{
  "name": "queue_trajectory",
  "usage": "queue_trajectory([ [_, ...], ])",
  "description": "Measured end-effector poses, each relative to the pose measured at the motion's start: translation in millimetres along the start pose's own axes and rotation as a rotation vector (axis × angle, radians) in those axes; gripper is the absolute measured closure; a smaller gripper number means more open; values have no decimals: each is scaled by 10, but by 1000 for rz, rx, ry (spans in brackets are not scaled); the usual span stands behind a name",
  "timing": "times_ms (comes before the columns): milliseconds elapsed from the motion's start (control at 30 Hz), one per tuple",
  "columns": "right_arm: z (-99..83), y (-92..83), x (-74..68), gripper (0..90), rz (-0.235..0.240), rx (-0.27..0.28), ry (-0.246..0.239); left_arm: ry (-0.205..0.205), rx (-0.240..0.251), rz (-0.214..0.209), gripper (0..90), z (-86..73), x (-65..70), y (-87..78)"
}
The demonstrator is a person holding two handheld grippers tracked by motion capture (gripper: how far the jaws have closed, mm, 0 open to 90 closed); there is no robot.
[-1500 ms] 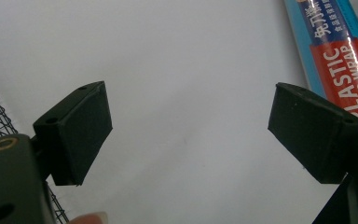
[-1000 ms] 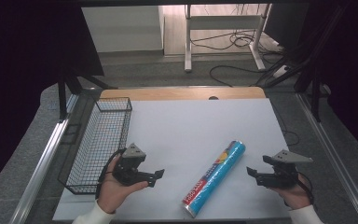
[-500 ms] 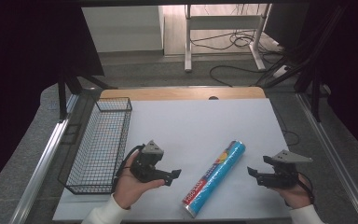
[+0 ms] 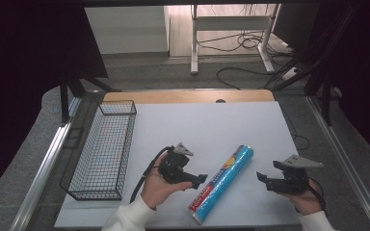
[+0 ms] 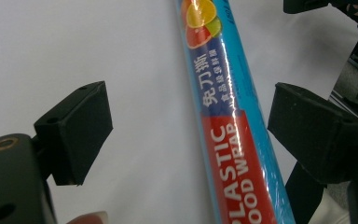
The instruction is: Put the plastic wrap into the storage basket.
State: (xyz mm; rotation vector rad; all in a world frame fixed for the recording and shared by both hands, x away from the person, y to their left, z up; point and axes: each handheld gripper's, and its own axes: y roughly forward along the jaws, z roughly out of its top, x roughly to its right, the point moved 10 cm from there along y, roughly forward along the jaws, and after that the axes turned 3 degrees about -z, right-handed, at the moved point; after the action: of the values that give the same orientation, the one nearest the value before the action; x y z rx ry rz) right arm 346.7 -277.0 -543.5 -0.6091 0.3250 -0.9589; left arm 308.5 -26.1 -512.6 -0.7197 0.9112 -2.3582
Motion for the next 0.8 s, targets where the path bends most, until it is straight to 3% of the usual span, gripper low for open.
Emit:
queue_trajectory([
  [267, -30, 15, 27, 202, -8, -10, -6, 28, -46, -4, 140, 121, 122, 242],
  [800, -60, 28, 83, 202, -32, -20, -7, 45, -122, -26, 147, 260, 334, 669],
])
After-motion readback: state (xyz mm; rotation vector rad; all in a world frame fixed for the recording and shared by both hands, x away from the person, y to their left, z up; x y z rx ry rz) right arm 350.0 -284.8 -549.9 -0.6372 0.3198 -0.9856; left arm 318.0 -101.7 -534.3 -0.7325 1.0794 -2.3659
